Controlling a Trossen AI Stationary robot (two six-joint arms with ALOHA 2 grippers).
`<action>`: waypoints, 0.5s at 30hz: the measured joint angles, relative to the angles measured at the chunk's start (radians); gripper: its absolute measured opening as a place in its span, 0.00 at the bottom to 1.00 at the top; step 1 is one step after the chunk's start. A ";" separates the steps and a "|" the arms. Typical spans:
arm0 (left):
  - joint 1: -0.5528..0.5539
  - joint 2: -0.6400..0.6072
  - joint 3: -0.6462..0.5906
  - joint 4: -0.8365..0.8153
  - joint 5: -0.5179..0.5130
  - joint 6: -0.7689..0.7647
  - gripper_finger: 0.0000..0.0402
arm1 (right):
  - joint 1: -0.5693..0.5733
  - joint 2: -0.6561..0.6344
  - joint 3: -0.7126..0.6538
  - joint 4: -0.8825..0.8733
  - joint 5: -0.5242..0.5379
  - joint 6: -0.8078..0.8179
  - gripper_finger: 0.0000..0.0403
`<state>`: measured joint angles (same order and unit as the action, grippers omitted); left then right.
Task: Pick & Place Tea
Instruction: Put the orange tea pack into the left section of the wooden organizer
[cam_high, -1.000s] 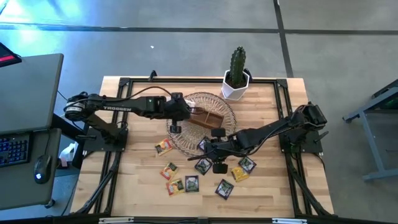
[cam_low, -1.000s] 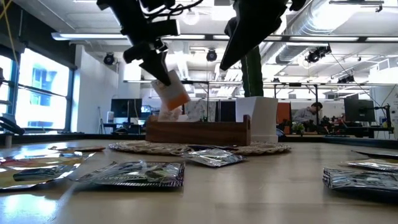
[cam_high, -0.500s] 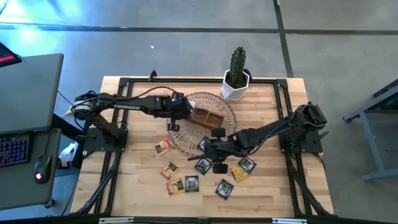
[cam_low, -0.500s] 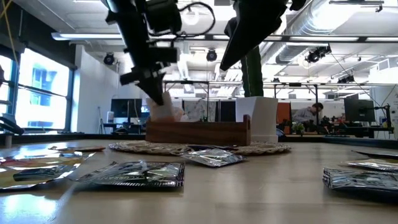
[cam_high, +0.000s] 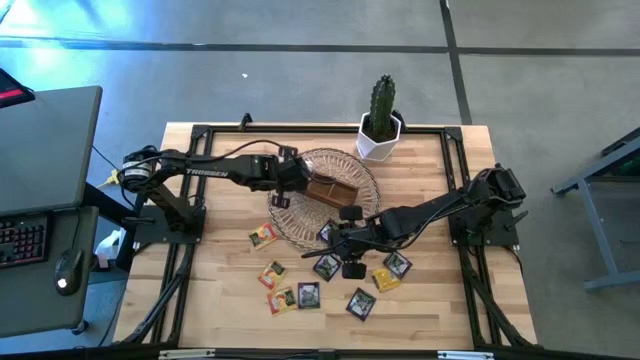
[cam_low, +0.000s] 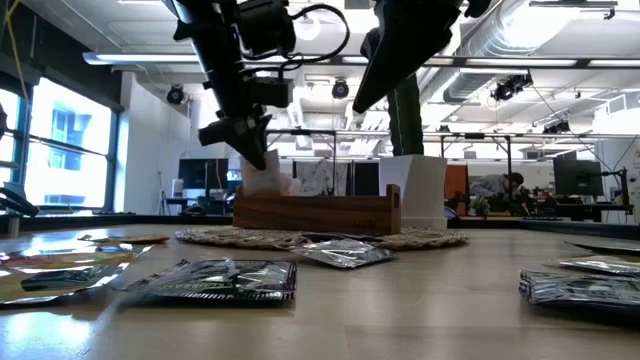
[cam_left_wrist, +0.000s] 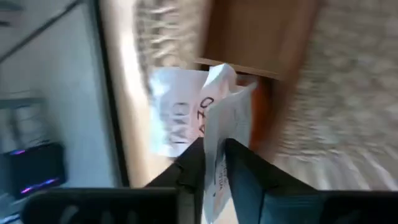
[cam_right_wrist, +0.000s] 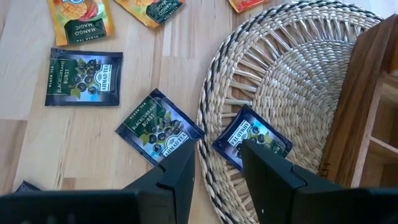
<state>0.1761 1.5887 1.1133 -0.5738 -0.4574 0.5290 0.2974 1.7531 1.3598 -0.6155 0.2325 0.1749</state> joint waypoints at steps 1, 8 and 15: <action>0.000 0.000 0.000 0.021 -0.025 0.000 0.17 | 0.000 0.000 0.000 0.000 0.000 0.000 0.32; 0.001 0.000 0.000 0.141 -0.062 0.024 0.24 | 0.000 0.000 0.000 0.000 -0.002 0.000 0.32; 0.000 0.000 0.000 0.010 -0.040 0.024 0.30 | 0.000 0.000 0.000 0.000 -0.003 0.000 0.32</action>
<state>0.1764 1.5890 1.1133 -0.5639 -0.4972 0.5533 0.2974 1.7535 1.3594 -0.6155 0.2295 0.1749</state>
